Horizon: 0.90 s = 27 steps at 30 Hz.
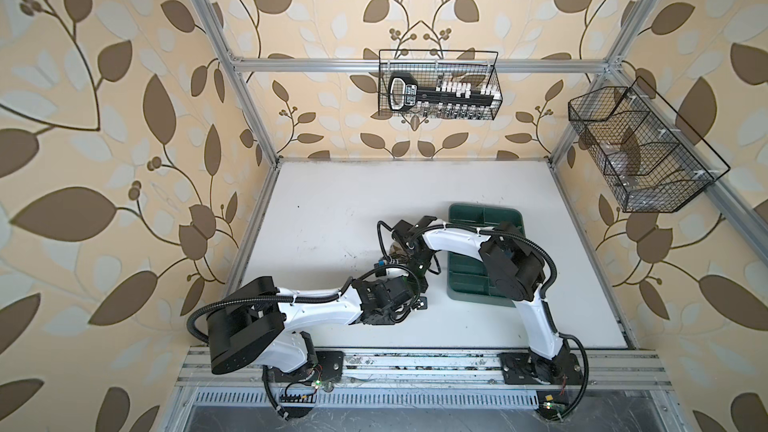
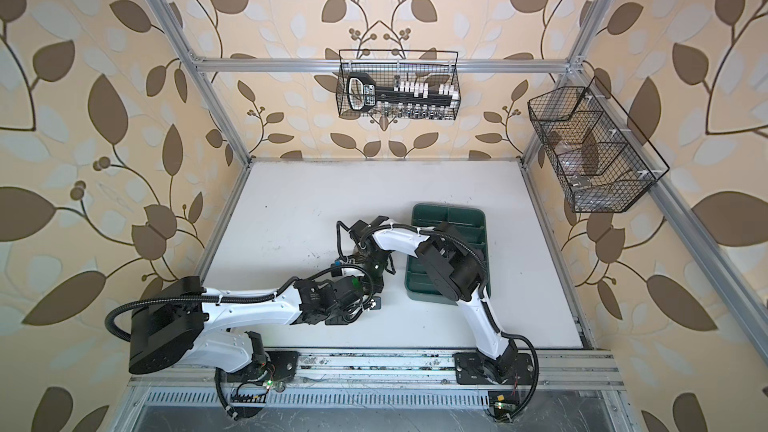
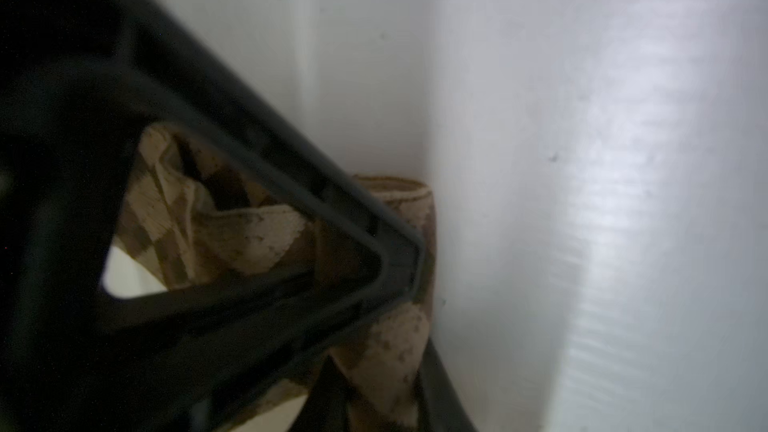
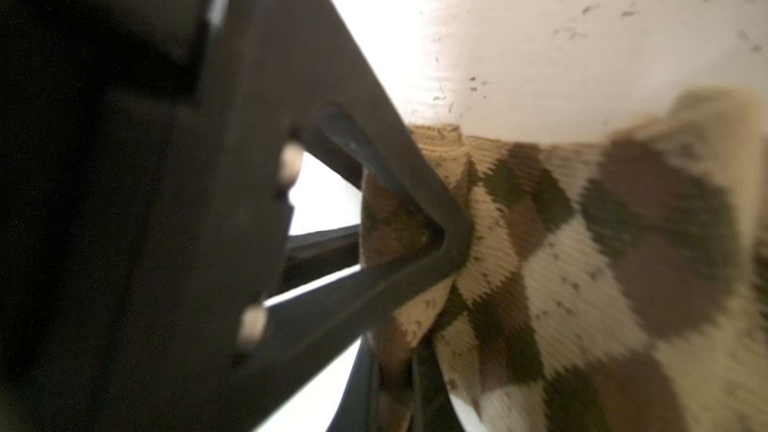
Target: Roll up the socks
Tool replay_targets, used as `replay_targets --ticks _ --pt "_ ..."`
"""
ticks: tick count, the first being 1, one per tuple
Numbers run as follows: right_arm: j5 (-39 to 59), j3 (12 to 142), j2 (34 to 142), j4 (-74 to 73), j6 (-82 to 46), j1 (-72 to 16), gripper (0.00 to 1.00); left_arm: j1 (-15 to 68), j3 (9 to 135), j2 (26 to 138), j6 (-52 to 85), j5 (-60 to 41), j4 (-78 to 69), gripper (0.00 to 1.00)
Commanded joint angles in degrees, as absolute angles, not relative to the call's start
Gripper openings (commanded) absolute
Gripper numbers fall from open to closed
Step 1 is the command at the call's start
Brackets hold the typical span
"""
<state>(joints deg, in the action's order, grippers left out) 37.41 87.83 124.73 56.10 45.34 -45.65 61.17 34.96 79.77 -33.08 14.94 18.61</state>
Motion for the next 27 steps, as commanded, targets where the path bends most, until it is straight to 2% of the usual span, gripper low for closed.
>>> replay_targets --ticks 1,4,8,14,17,19,23,27 --pt "36.6 82.2 120.1 50.2 44.7 -43.5 0.06 61.3 37.3 81.0 -32.4 14.8 18.7 0.07" --pt "34.3 73.6 110.0 37.9 37.4 -39.6 0.16 61.1 36.4 79.4 -33.1 12.3 20.7 0.00" --pt "27.3 62.3 95.0 24.6 28.0 -34.5 0.29 58.5 36.6 78.2 -33.2 5.8 23.3 0.00" --pt "14.0 49.1 72.8 11.2 17.6 -29.4 0.32 52.0 40.2 79.9 -33.6 -1.9 27.5 0.00" --pt "8.7 42.6 61.3 8.2 18.9 -31.0 0.34 48.5 41.9 80.6 -33.5 -7.7 29.4 0.00" --pt "3.5 38.7 54.2 8.0 23.2 -35.5 0.35 46.7 43.0 81.8 -33.2 -11.8 30.6 0.00" --pt "-12.1 31.4 44.3 7.9 36.9 -54.0 0.37 43.1 46.0 87.6 -33.1 -20.4 33.1 0.00" --pt "-20.3 23.6 44.6 2.8 51.0 -71.4 0.48 41.4 50.0 93.3 -33.4 -22.2 36.6 0.00"
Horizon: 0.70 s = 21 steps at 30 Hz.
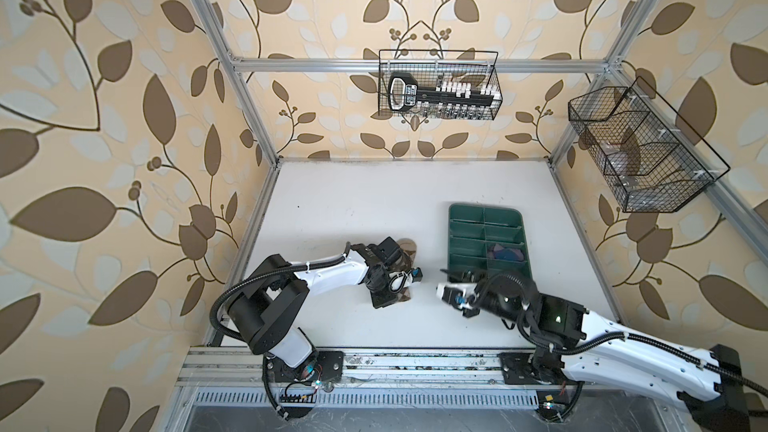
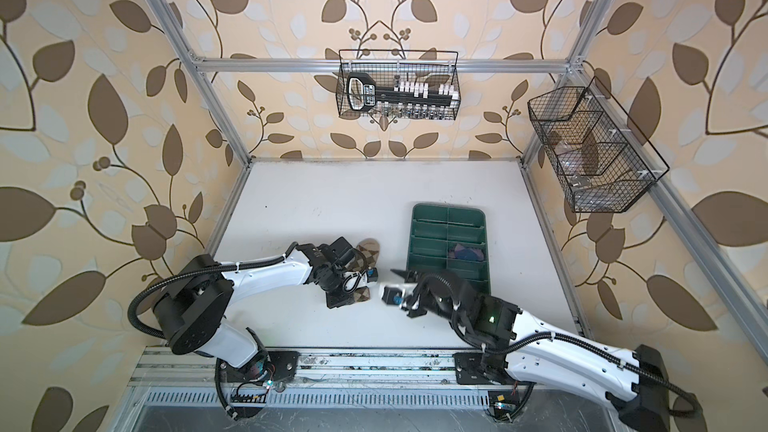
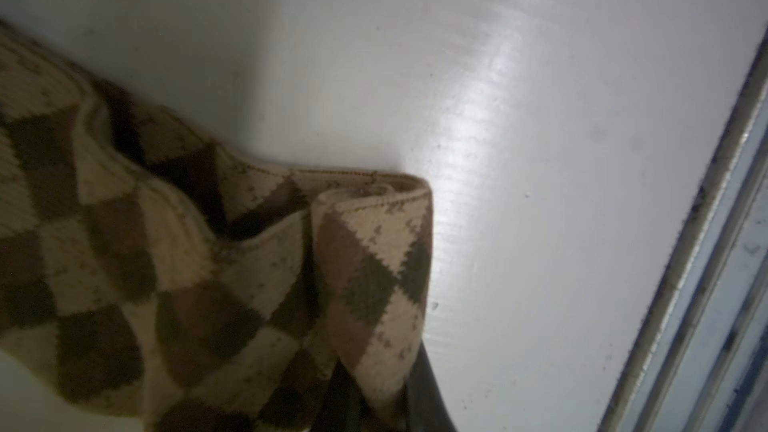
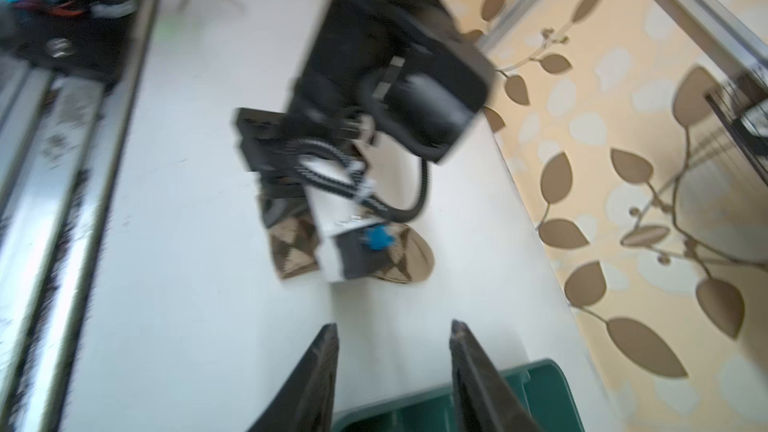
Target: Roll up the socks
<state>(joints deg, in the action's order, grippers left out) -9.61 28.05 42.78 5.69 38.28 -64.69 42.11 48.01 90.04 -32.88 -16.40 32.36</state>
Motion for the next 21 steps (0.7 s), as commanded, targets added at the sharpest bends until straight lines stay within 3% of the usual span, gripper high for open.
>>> replay_targets --ticks 1,12,21 --pt "-21.9 22.6 47.0 0.9 52.6 -73.8 0.49 41.0 50.9 94.5 -33.6 -22.6 37.2 0.00" --pt "-26.4 26.6 85.3 -28.7 52.6 -72.6 0.51 40.3 51.9 96.6 -33.5 -23.7 38.5 0.00" --pt "-26.8 29.5 98.3 -38.4 55.1 -70.1 0.47 40.3 52.4 97.4 -33.5 -23.6 38.8 0.00"
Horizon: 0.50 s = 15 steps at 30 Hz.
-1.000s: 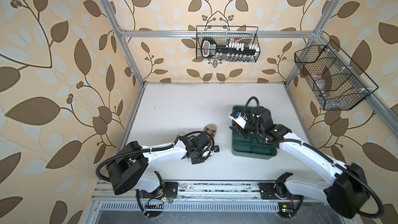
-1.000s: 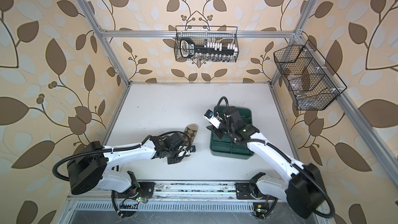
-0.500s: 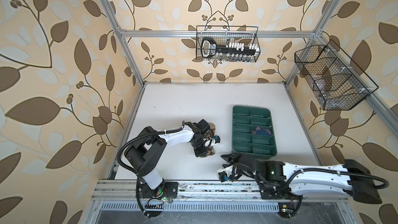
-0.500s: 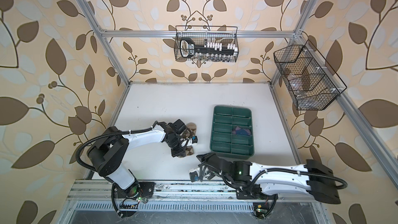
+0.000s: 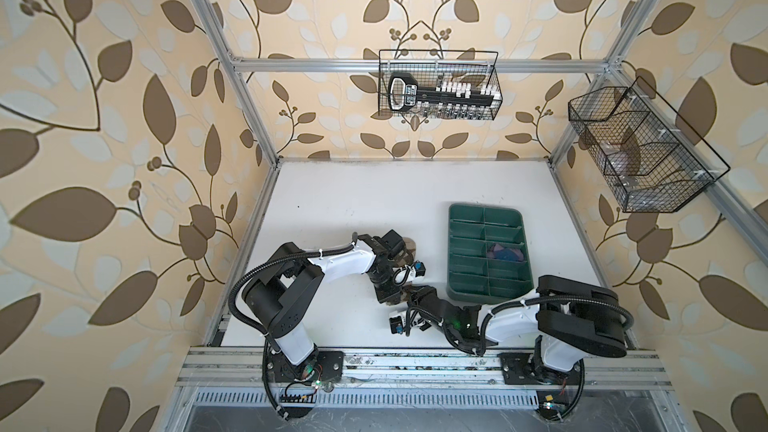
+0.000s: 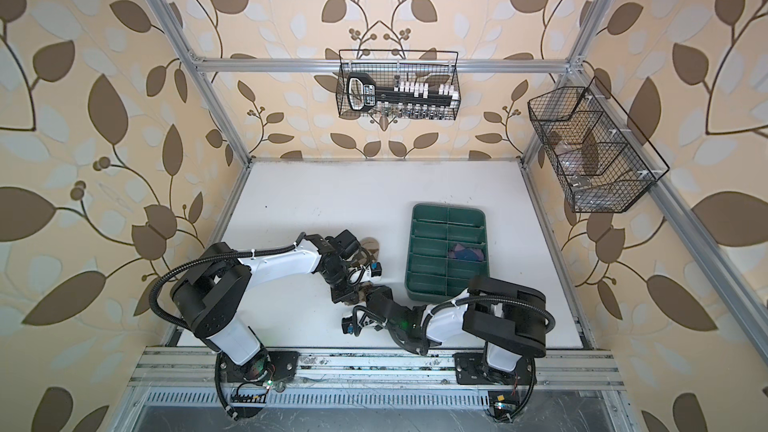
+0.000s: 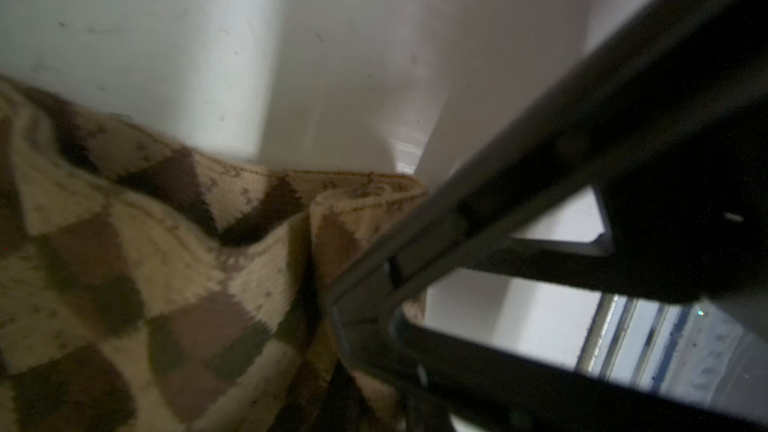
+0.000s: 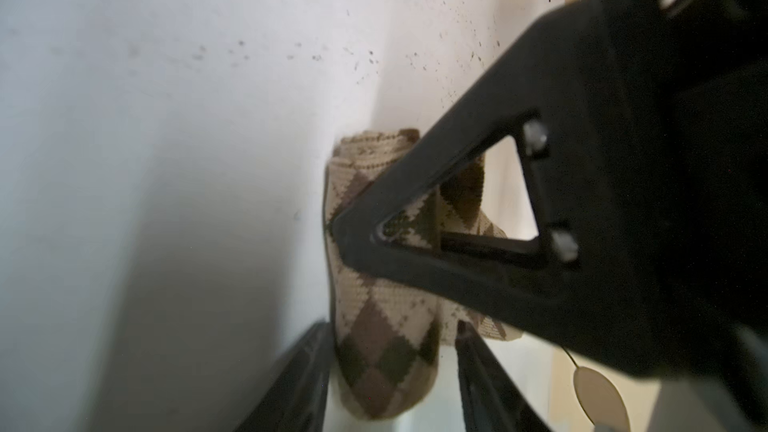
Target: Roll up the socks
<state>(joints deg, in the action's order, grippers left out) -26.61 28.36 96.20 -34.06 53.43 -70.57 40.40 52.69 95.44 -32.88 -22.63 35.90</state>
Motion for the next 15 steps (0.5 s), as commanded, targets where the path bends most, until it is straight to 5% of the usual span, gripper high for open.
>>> replay_targets --ticks 1,8,15 --pt "-26.6 29.6 98.8 -38.2 55.2 -70.1 0.44 40.3 52.3 97.4 -33.4 -23.6 38.9 0.00" --pt "-24.7 31.1 98.7 -28.1 53.2 -69.5 0.00 40.3 53.3 94.3 -32.1 -24.0 39.4 0.01" --pt "-17.5 33.2 92.5 -9.9 46.0 -67.1 0.00 40.3 51.0 83.0 -29.3 -22.2 37.6 0.34"
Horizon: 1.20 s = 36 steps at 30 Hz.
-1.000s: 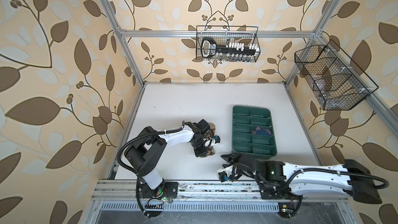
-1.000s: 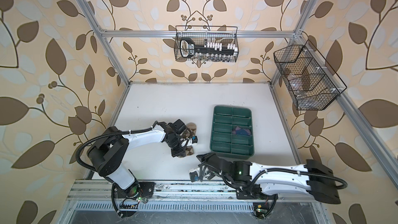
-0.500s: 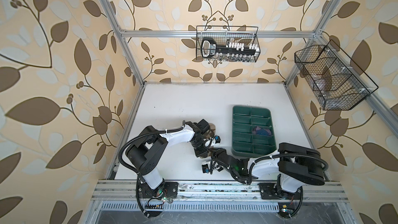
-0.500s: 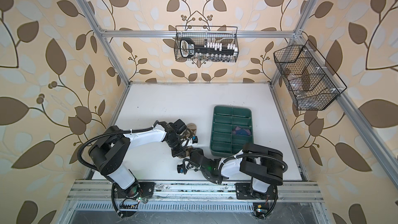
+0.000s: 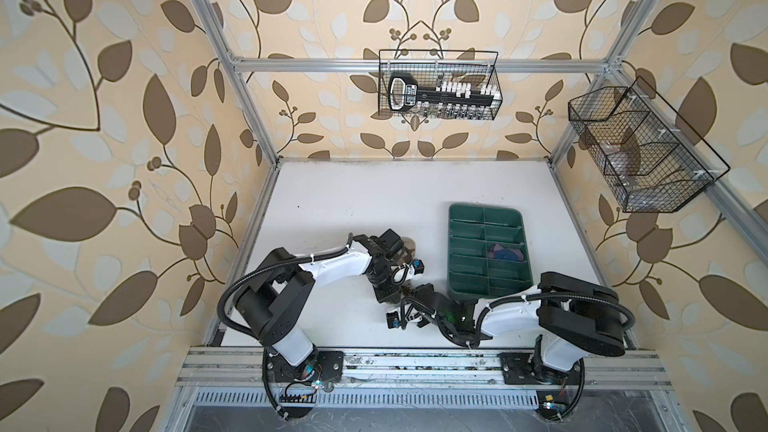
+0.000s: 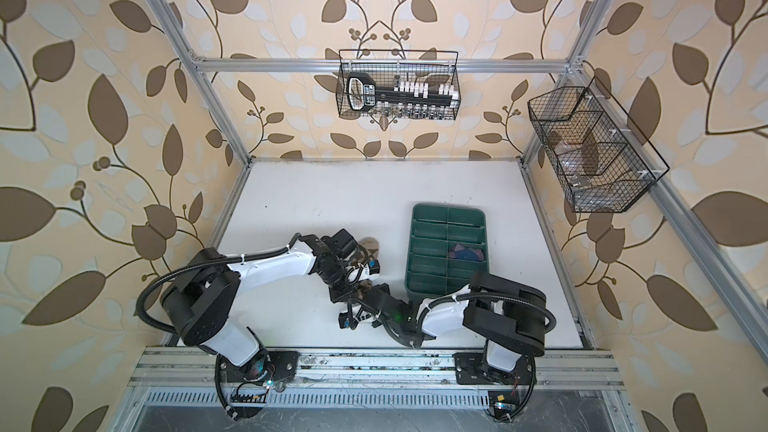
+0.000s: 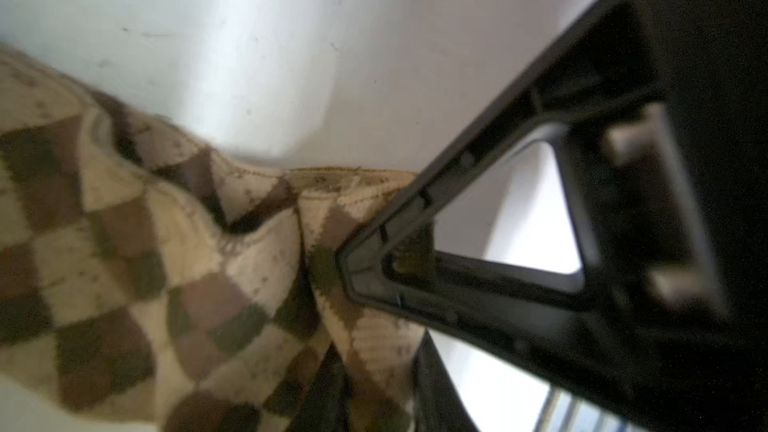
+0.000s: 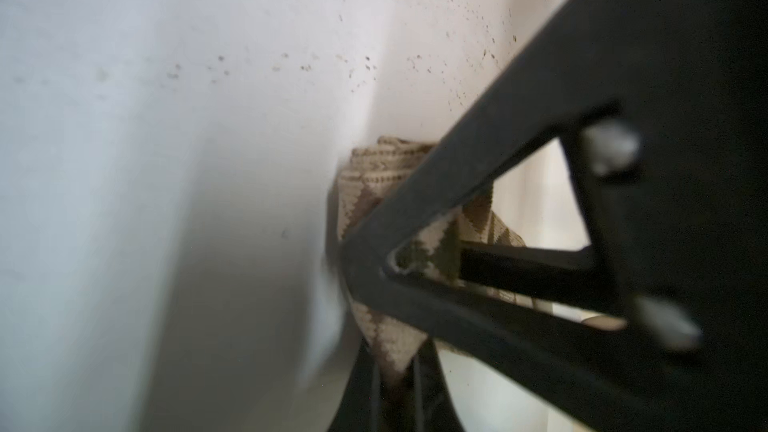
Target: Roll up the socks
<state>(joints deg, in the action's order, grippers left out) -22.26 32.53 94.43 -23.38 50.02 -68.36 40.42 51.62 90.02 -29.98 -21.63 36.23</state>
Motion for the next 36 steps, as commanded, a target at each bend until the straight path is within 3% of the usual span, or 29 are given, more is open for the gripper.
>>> replay_targets --ticks 1,5,12,15,17,23,30,36 --pt "-15.7 33.8 91.7 -6.8 45.1 -66.6 0.00 40.3 50.7 80.5 -29.1 -21.4 37.5 0.39" --pt "-8.1 37.9 89.0 4.9 41.3 -64.4 0.00 40.3 49.6 71.8 -26.5 -16.5 36.5 0.50" --pt "8.4 48.2 92.0 22.4 39.1 -58.7 0.00 40.3 49.5 51.8 -23.1 -3.3 37.2 0.56" --pt "16.7 54.6 96.3 30.1 39.3 -55.3 0.00 40.3 49.3 43.6 -24.8 -6.9 40.3 0.71" --pt "23.0 59.1 99.6 34.9 39.4 -52.7 0.00 40.3 50.4 41.0 -26.1 -10.7 43.5 0.73" --pt "34.6 70.8 110.8 47.4 41.2 -47.3 0.00 40.6 53.0 43.8 -27.6 -13.5 50.4 0.70" --pt "38.5 78.6 116.7 53.9 44.8 -44.1 0.00 46.8 47.5 46.0 -27.0 -6.6 39.3 0.71" --pt "38.4 81.9 119.3 56.9 45.7 -43.0 0.00 55.5 41.7 57.2 -27.8 -5.5 31.4 0.70"
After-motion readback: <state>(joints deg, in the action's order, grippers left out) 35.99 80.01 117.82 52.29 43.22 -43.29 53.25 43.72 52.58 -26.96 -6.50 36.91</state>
